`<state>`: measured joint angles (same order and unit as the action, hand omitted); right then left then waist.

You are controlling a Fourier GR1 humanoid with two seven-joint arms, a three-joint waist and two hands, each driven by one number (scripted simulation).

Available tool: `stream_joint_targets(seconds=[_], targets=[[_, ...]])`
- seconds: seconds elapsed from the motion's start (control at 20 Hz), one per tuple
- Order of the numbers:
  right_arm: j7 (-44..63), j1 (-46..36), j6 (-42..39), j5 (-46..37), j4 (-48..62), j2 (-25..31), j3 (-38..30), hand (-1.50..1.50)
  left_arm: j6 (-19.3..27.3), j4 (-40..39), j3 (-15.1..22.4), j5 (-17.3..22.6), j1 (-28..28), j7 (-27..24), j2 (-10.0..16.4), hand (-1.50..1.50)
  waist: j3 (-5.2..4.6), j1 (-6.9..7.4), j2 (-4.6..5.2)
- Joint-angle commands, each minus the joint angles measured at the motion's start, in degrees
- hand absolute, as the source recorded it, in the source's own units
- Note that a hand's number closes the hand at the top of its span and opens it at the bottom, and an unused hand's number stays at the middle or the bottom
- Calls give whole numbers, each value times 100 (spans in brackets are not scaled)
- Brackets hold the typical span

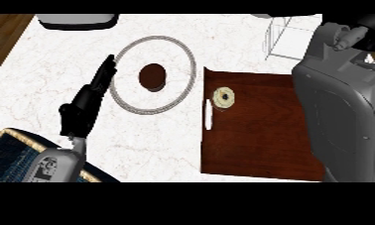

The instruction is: Pick the lemon from the tray and place it in the tiered shelf

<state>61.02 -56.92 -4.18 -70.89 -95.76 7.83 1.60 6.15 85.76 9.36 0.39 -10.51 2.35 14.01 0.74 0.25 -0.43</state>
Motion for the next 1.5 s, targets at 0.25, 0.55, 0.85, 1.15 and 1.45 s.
stream_joint_targets(seconds=[0.25,0.55,0.85,1.15,1.45], targets=[[-330,-502,41,-3,791,732,-851,150,-173,-623,-145,146,-402,-45,-143,0,-77,-35,60],[-726,-947,157,-56,1609,1097,-965,150,-166,-253,-87,96,-187,5,-52,0,-78,39,59],[-1176,-805,601,-193,2080,1335,-951,150,-78,-219,-44,-19,-6,-69,-85,0,-77,45,58],[-1979,-623,1019,-367,2793,1787,-861,150,51,-79,134,-110,194,-22,-226,0,-75,58,62],[-2287,-897,2403,-454,4198,1748,-1196,150,7,-248,89,-66,-91,4,-239,0,-75,115,96]])
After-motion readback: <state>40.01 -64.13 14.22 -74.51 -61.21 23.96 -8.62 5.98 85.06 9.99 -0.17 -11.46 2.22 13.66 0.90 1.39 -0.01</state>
